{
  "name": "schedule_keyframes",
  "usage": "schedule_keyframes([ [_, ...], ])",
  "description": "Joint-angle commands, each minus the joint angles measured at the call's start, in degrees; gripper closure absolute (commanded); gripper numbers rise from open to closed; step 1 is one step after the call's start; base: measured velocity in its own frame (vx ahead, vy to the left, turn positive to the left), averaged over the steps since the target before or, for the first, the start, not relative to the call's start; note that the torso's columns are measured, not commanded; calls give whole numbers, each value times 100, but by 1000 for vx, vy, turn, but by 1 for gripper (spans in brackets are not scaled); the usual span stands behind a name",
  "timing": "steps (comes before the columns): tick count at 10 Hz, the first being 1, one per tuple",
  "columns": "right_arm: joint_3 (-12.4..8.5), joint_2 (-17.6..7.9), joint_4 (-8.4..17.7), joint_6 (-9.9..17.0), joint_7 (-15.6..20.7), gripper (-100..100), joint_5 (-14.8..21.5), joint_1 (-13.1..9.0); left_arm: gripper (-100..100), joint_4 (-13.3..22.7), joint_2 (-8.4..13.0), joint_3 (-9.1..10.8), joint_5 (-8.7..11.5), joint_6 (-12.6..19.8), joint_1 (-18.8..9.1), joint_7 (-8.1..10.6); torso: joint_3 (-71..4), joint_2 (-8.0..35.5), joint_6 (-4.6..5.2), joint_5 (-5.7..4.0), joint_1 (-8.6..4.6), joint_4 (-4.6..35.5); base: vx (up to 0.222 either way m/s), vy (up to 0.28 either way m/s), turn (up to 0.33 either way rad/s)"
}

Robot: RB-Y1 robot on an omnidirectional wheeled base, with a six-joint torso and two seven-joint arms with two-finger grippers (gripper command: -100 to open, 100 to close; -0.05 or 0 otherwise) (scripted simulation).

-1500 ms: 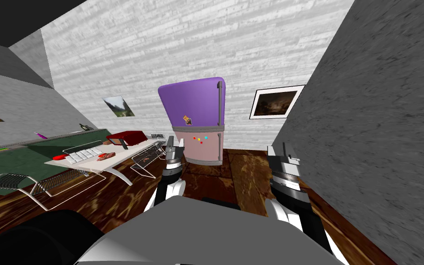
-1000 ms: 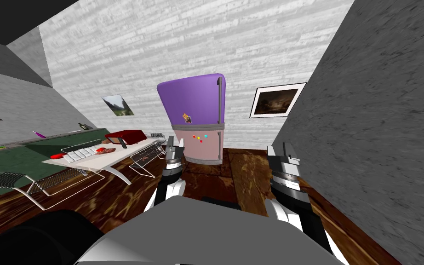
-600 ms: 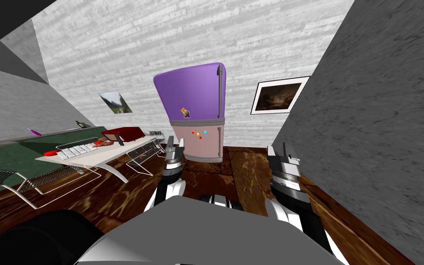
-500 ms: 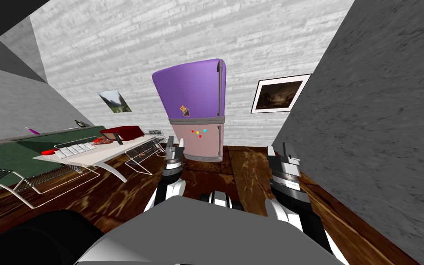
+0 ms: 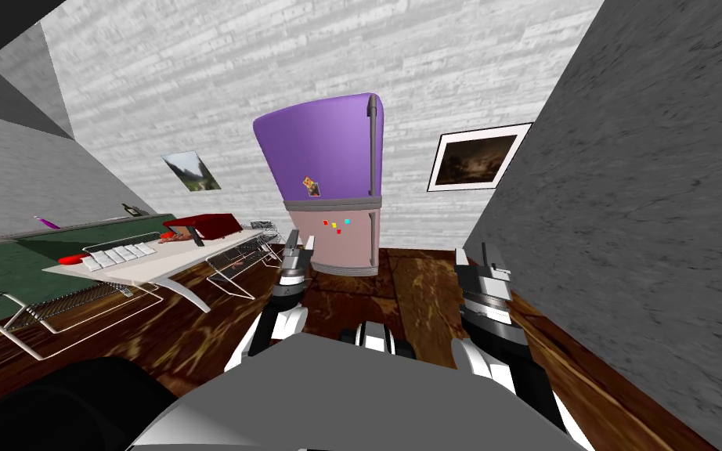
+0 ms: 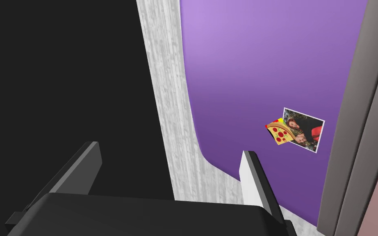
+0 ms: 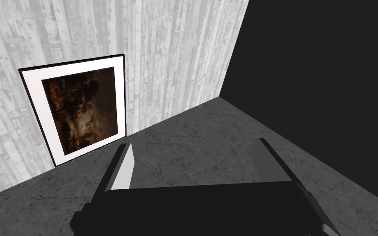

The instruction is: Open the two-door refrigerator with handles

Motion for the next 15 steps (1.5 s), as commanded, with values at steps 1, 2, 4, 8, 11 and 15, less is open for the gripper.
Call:
schedule_keyframes([
  [1,0,0,0,0,0,0,0,0,-100,-112,454,204,110,445,-30,84,-2,-4,0,-1,-3,0,125,-50,-6],
  [2,0,0,0,0,0,0,0,1,-100,-160,625,299,161,616,-39,124,-3,-5,0,-1,-1,-1,129,-53,-7],
  [4,0,0,0,0,0,0,0,0,-100,-213,858,401,216,867,-47,168,8,15,0,1,4,4,85,-38,-3],
  [8,0,0,0,0,0,0,0,0,-100,-392,1441,743,404,1464,-74,316,3,4,0,0,0,2,103,-45,-9],
  [11,0,0,0,0,0,0,0,0,-100,-455,1679,867,473,1823,-84,369,6,10,0,0,1,3,91,-42,-4],
  [15,0,0,0,0,0,0,0,0,-100,-579,2105,1125,619,2353,-104,481,0,0,0,0,2,1,86,-31,-7],
])
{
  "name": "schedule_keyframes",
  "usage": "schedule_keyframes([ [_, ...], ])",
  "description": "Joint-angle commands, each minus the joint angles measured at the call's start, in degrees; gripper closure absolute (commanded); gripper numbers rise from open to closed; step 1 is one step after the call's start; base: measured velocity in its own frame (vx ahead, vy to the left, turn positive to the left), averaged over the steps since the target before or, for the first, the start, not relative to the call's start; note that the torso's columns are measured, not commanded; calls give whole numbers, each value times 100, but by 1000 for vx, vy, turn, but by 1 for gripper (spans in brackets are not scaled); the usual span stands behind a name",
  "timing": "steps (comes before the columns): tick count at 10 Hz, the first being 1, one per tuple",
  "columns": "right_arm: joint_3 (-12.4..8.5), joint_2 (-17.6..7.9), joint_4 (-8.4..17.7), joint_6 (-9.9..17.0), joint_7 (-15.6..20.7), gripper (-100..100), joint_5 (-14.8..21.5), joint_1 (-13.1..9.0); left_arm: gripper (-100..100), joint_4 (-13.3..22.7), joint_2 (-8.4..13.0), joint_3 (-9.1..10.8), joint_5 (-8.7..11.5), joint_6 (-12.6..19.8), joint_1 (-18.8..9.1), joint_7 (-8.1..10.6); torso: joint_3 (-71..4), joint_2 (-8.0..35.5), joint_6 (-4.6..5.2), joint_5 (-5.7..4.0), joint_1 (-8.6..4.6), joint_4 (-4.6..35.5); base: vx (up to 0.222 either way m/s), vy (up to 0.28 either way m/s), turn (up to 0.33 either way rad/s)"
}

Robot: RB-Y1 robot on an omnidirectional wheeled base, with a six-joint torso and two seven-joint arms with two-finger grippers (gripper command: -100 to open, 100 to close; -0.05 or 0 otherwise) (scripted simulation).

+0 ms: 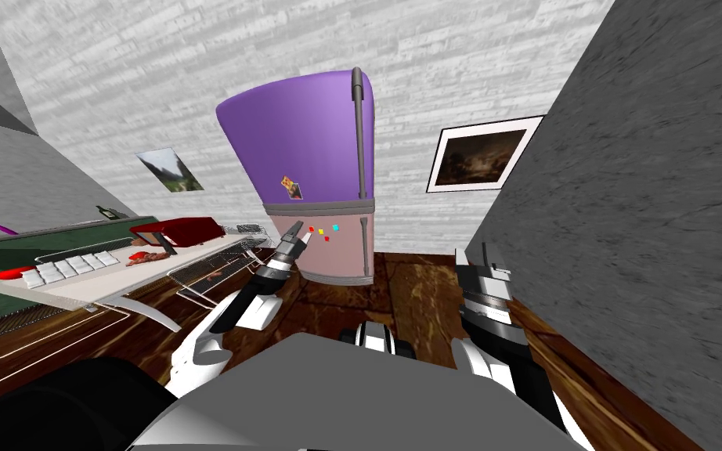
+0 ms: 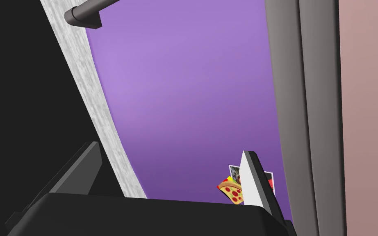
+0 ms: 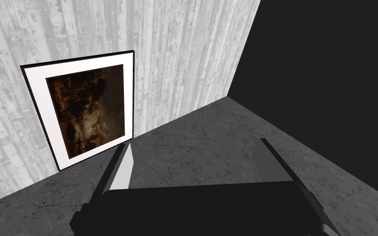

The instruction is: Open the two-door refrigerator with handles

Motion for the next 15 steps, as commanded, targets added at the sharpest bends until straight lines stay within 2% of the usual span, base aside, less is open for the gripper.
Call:
schedule_keyframes([
  [1,0,0,0,0,0,0,0,0,-100,-90,330,209,120,407,-20,95,2,4,0,0,-1,0,101,-50,-12],
  [2,0,0,0,0,0,0,0,0,-100,-90,330,209,120,460,-20,95,0,0,0,-2,-6,0,94,-47,-2],
  [3,0,0,0,0,0,0,0,0,-100,-145,548,344,198,652,-31,151,2,4,0,-1,-3,0,71,-69,-13],
  [4,0,0,0,0,0,0,0,0,-100,-145,548,344,198,735,-31,151,6,11,0,-2,-7,3,68,-45,-3],
  [5,0,0,0,0,0,0,0,0,-100,-194,769,480,278,930,-41,208,8,12,-1,1,3,3,107,-43,-13],
  [6,0,0,0,0,0,0,0,0,-100,-194,769,480,278,1013,-41,208,-1,-1,0,2,5,0,95,-35,-4],
  [7,0,0,0,0,0,0,0,0,-100,-237,992,616,359,1218,-52,263,0,1,0,2,6,-1,97,-38,-13],
  [8,0,0,0,0,0,0,0,0,-100,-237,992,616,359,1291,-52,263,0,2,0,1,2,0,69,-33,-5],
  [9,0,0,0,0,0,0,0,0,-100,-272,1215,753,441,1484,-64,318,7,12,0,1,1,3,88,-57,-16],
  [10,0,0,0,0,0,0,0,0,-100,-272,1215,753,441,1569,-64,318,4,7,0,-2,-7,2,76,-52,-3],
  [11,0,0,0,0,0,0,0,0,-100,-298,1439,889,524,1771,-76,372,5,9,0,-1,-3,2,79,-57,-12],
  [12,0,0,0,0,0,0,0,0,-100,-298,1439,889,524,1846,-76,372,3,5,0,-1,-3,1,59,-45,-5],
  [13,0,0,0,0,0,0,0,-1,-100,-317,1662,1025,608,2068,-88,424,6,11,0,1,4,2,83,-53,-18],
  [14,0,0,0,0,0,0,0,0,-100,-317,1662,1025,608,2122,-88,424,1,2,0,0,1,1,74,-48,-6],
  [15,0,0,0,0,0,0,0,0,-100,-329,1883,1161,693,2353,-101,475,2,5,-1,1,2,0,90,-65,-13],
])
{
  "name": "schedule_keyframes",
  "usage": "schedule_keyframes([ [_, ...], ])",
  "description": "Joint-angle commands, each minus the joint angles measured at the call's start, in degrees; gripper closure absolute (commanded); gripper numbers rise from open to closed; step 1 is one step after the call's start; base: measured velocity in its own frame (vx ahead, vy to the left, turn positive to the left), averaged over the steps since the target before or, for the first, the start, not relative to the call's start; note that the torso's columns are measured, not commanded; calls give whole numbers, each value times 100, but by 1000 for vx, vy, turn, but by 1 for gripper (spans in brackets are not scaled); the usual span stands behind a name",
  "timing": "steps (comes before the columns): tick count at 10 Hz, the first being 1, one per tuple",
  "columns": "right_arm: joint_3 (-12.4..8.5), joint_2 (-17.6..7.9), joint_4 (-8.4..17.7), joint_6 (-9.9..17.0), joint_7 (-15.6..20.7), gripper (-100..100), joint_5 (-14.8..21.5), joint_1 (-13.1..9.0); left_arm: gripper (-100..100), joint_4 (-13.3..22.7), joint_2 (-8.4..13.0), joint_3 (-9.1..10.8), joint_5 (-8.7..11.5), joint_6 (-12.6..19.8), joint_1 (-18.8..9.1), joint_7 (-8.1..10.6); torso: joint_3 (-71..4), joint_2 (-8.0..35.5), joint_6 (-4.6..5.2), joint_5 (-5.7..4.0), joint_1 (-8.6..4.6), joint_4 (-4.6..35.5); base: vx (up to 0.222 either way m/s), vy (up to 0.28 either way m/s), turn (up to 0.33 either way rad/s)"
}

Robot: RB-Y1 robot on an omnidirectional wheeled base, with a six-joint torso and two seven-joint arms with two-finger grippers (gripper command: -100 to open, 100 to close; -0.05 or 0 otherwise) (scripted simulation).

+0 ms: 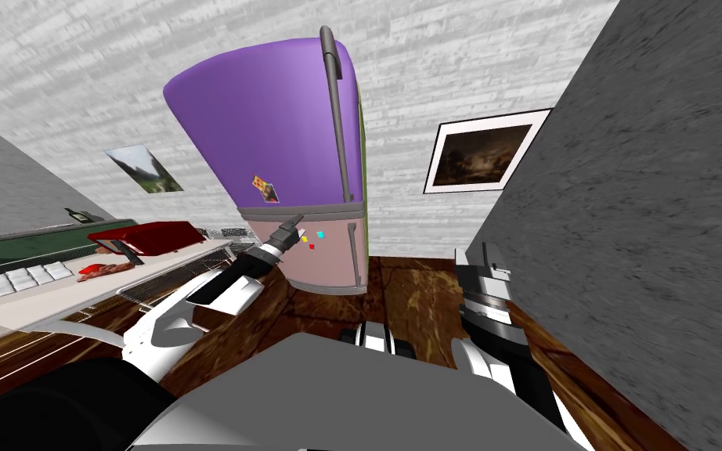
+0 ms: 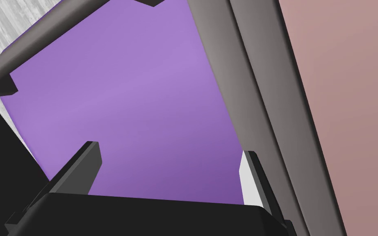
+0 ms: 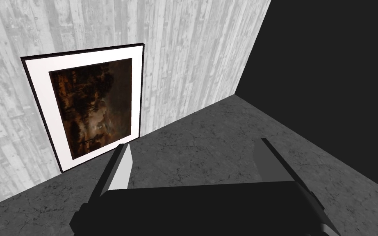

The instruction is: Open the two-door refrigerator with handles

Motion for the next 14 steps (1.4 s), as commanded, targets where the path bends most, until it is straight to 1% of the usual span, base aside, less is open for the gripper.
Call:
schedule_keyframes([
  [1,0,0,0,0,0,0,0,0,-100,-11,261,165,103,330,-4,63,-2,-5,1,-2,-6,0,77,-56,-6],
  [2,0,0,0,0,0,0,0,0,-100,-17,480,299,188,551,-17,113,1,1,0,-1,-2,0,80,-72,-18],
  [3,0,0,0,0,0,0,0,0,-100,-17,480,299,188,602,-17,113,1,1,1,-2,-6,1,60,-55,-6],
  [4,0,0,0,0,0,0,0,0,-100,-19,694,433,273,812,-31,162,5,7,0,0,1,2,64,-65,-16],
  [5,0,0,0,0,0,0,0,0,-100,-19,694,433,273,871,-31,162,3,4,1,-1,-2,2,50,-58,-7],
  [6,0,0,0,0,0,0,0,0,-100,-18,904,564,359,1084,-45,209,4,6,0,0,0,2,67,-66,-18],
  [7,0,0,0,0,0,0,0,0,-100,-18,904,564,359,1137,-45,209,0,-2,1,-1,-3,1,63,-45,-6],
  [9,0,0,0,0,0,0,0,0,-100,-18,1290,821,526,1532,-72,300,-2,-3,1,-1,-3,0,93,-75,-21],
  [10,0,0,0,0,0,0,0,0,-100,-18,1305,821,526,1652,-72,300,-8,-14,1,-4,-12,-3,80,-77,-6],
  [11,0,0,0,0,0,0,0,0,-100,-21,1494,945,608,1845,-86,343,-1,0,0,-2,-5,-1,64,-74,-16],
  [12,0,0,0,0,0,0,0,0,-100,-21,1494,945,608,1898,-86,343,5,8,0,-1,-1,3,56,-61,-9],
  [14,0,0,0,0,0,0,0,0,-100,-40,1850,1177,763,2281,-110,425,3,4,0,0,-1,2,76,-84,-21],
])
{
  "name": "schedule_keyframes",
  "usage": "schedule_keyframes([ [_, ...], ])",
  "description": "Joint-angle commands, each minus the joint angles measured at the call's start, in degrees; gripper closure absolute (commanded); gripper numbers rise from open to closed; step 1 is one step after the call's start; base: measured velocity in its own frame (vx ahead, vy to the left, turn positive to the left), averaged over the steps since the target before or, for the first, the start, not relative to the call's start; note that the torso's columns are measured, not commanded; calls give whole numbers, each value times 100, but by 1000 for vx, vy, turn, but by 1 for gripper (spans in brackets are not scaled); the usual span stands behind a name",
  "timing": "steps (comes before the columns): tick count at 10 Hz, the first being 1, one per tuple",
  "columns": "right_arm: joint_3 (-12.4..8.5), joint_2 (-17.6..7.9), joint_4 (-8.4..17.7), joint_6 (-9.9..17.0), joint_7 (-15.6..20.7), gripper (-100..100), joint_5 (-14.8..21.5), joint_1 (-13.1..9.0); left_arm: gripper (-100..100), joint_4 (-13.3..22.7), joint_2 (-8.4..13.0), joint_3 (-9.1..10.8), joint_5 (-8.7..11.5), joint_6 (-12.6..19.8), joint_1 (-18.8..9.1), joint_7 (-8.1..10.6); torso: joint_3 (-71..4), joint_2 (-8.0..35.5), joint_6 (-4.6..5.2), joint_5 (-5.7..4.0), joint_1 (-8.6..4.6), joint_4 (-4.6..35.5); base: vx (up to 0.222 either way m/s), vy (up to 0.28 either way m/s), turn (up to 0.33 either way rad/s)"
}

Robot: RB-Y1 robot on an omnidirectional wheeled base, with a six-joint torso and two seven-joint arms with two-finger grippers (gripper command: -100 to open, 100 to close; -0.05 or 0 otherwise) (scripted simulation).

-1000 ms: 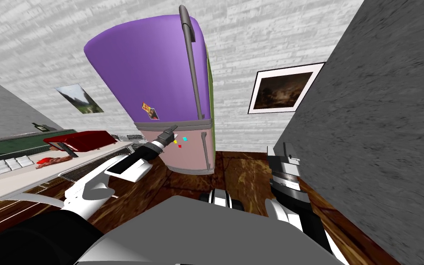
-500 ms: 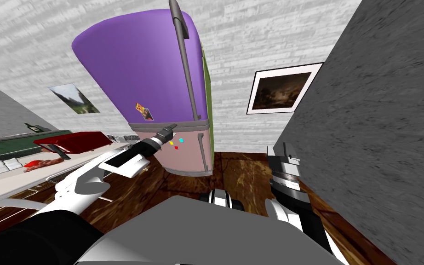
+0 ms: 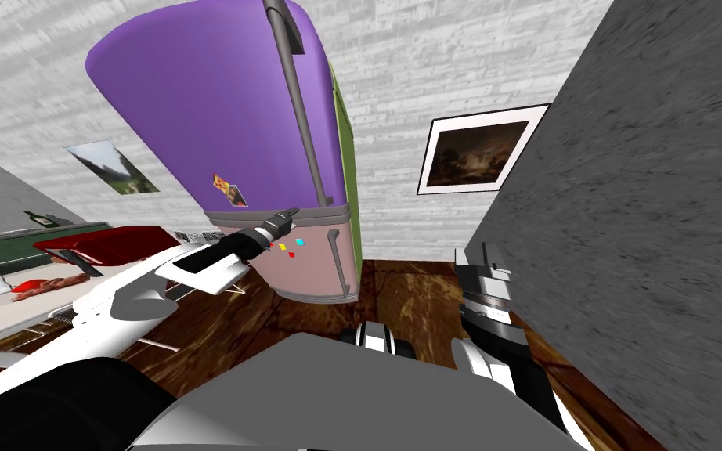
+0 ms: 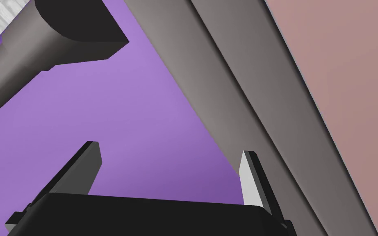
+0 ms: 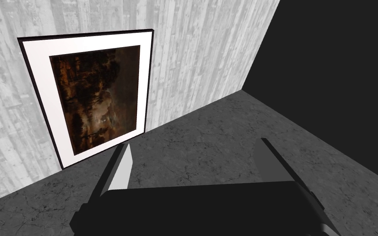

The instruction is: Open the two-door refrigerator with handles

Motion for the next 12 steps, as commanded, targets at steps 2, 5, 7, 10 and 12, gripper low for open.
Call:
schedule_keyframes([
  [2,0,0,0,0,0,0,0,0,-100,-31,419,279,183,582,-20,97,-2,-2,-1,0,2,-2,55,-63,-10],
  [5,0,0,0,0,0,0,0,0,-100,-89,722,475,316,975,-40,167,0,0,-1,0,2,-1,56,-67,-14],
  [7,0,0,0,0,0,0,0,0,-100,-177,986,642,429,1299,-55,228,-7,-11,0,-1,-3,-4,74,-77,-20],
  [10,-1,-1,0,0,0,0,0,0,-100,-368,1296,831,557,1684,-70,299,-22,-25,38,-29,-47,-7,52,-60,12],
  [12,-1,-1,0,0,0,0,0,0,-100,-588,1465,931,624,1884,-77,339,-39,-45,64,-58,-103,-10,49,-25,8],
])
